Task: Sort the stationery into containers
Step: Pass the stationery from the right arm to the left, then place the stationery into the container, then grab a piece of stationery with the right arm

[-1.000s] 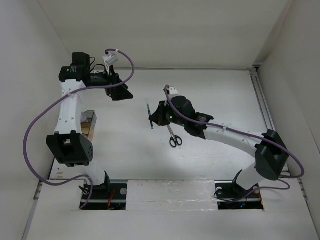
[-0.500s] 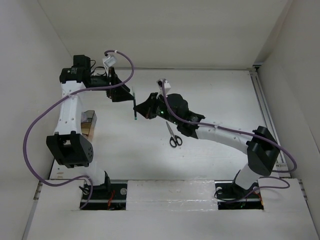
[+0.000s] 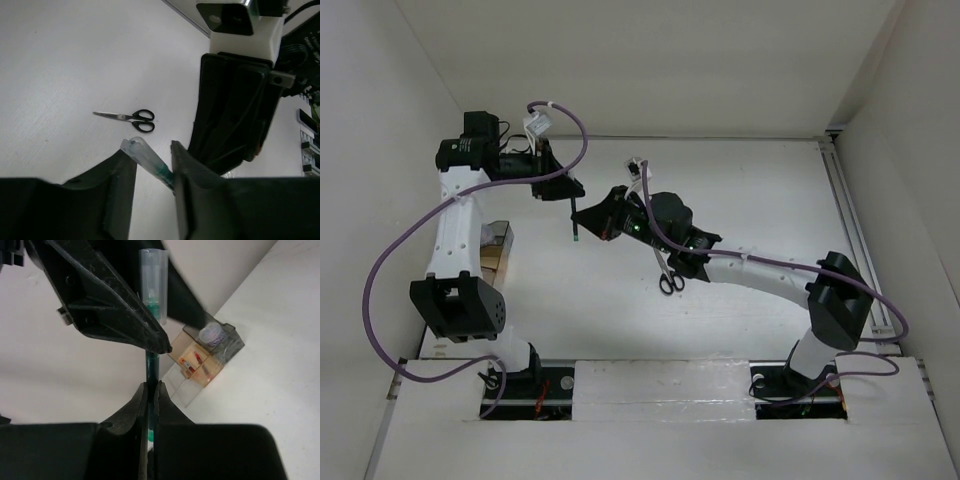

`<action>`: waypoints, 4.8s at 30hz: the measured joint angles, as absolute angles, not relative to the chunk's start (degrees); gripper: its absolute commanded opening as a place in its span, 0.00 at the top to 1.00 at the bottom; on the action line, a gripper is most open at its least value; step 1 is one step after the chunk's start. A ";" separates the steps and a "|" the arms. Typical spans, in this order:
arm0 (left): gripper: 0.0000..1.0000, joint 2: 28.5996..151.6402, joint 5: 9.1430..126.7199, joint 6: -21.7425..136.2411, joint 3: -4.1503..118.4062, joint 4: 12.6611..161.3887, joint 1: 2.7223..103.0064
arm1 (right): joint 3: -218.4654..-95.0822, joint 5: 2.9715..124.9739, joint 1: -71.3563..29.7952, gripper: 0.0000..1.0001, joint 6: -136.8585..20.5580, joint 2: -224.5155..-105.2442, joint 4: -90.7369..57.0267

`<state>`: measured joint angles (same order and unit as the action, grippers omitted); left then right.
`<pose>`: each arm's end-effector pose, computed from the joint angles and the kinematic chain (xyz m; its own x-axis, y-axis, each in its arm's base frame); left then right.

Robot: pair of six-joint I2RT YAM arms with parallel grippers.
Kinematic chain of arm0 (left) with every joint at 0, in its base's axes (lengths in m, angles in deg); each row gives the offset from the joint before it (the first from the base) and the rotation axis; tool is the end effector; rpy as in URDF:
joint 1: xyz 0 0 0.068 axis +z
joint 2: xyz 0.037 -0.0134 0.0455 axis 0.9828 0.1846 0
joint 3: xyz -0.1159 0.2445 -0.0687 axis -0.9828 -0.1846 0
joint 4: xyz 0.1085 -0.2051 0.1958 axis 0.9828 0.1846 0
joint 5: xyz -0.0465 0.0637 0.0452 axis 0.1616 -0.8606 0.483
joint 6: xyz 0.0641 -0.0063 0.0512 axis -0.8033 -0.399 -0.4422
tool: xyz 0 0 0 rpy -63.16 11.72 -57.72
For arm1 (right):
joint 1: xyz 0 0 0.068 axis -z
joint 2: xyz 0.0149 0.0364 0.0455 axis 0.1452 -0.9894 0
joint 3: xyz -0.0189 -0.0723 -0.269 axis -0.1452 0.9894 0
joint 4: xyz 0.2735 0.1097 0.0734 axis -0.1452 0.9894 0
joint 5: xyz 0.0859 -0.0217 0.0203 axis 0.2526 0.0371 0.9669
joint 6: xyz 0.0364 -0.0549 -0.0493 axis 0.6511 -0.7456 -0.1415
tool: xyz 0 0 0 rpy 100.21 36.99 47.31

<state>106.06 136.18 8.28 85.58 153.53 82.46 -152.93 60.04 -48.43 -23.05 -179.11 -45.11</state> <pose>0.3576 -0.0504 0.4154 -0.3215 0.1245 -0.9387 0.9285 0.2360 -0.2867 0.2589 0.4037 0.3329 -0.5518 0.3741 -0.7453 -0.6739 0.3265 0.6628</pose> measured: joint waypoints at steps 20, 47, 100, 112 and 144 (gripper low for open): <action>1.00 92.91 98.41 -14.38 67.55 142.38 82.15 | -139.66 57.81 -47.88 0.00 -25.50 -172.40 -44.08; 1.00 98.59 78.61 -50.47 55.68 136.57 98.11 | -130.13 47.77 -47.60 0.00 -30.70 -159.24 -29.26; 0.00 101.65 91.29 -54.05 61.82 142.10 107.22 | -134.15 42.86 -49.17 0.00 -29.31 -164.11 -20.63; 0.00 84.51 100.34 -4.31 68.40 126.54 107.22 | -147.73 40.21 -38.85 0.18 -24.52 -175.30 3.96; 0.00 79.33 109.38 30.80 66.74 122.56 106.13 | -138.42 43.27 -32.65 0.47 -24.72 -180.66 10.56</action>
